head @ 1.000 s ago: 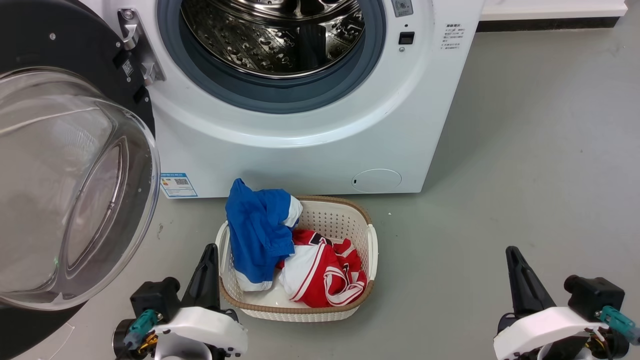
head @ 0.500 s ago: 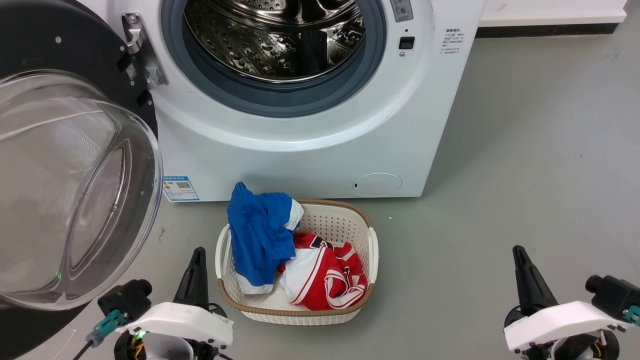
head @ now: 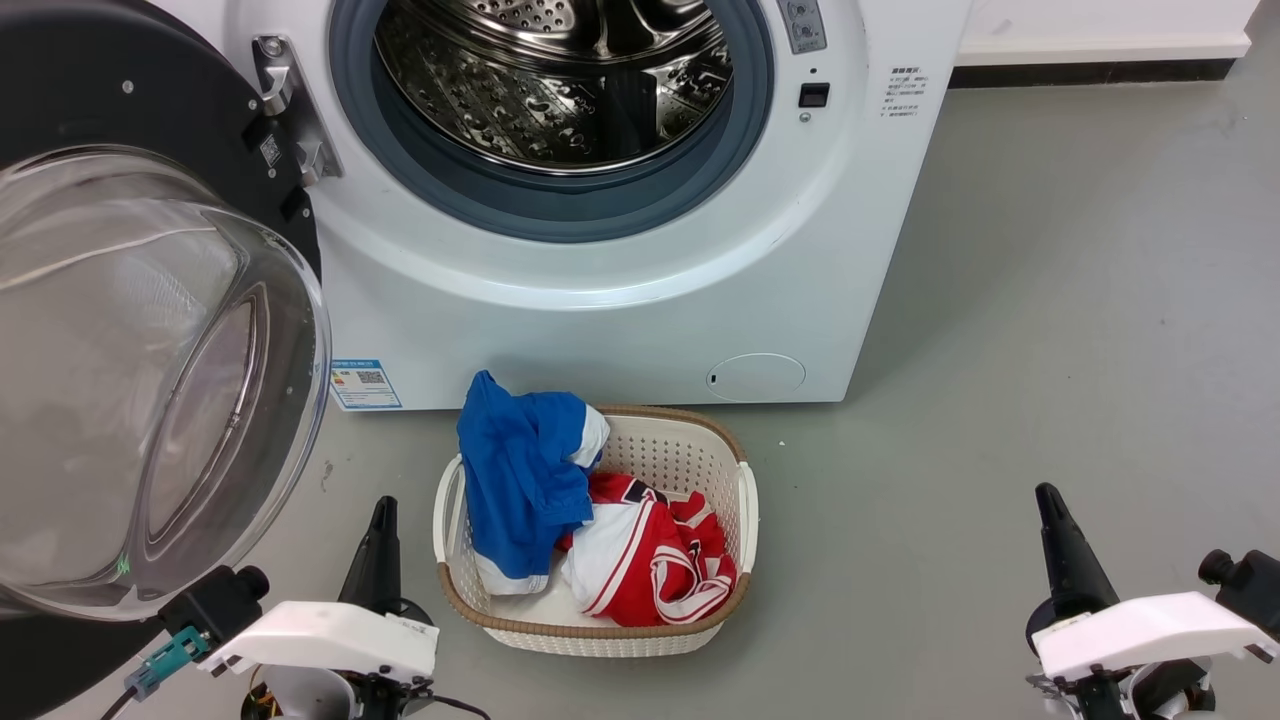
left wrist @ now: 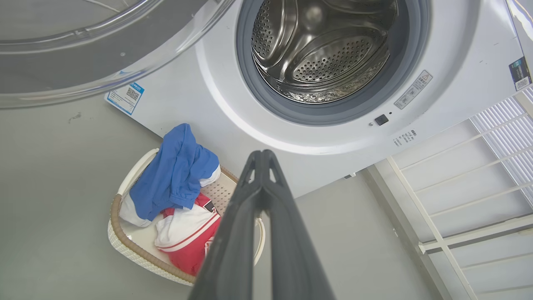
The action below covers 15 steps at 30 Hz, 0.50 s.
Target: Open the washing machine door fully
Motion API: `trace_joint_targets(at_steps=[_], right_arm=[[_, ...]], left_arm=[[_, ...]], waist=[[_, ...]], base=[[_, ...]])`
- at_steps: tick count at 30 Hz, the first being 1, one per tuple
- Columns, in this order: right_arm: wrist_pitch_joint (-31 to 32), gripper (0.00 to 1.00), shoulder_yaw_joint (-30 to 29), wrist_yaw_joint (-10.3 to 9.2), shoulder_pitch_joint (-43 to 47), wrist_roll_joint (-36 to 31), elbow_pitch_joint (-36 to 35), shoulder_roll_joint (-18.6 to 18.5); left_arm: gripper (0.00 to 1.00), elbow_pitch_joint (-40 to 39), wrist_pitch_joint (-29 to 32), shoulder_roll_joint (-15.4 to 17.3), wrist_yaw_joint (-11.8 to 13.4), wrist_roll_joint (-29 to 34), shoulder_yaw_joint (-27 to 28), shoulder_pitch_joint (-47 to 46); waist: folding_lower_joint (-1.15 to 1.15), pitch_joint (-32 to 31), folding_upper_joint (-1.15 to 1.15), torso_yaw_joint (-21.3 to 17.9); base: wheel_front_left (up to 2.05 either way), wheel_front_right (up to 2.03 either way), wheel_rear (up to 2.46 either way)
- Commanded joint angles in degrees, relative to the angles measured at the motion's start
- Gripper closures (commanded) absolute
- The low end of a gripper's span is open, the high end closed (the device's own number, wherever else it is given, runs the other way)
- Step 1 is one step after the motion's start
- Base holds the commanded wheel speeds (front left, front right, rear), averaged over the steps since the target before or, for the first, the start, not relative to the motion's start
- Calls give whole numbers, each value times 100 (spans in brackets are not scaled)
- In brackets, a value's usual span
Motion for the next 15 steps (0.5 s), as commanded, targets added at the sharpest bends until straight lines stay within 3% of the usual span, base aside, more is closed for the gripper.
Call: trace_joint_targets(at_steps=[1, 15], right_arm=[[35, 100, -21, 1, -148, 214, -53, -37], [222, 100, -86, 1, -200, 1232, -13, -40]], left_arm=[[100, -75, 47, -1, -38, -190, 38, -113], [100, -77, 302, -4, -129, -1173, 188, -131]], waist=[[0, -7, 0, 2], [0, -71, 0, 15]], base=[[0, 0, 0], [0, 0, 0]])
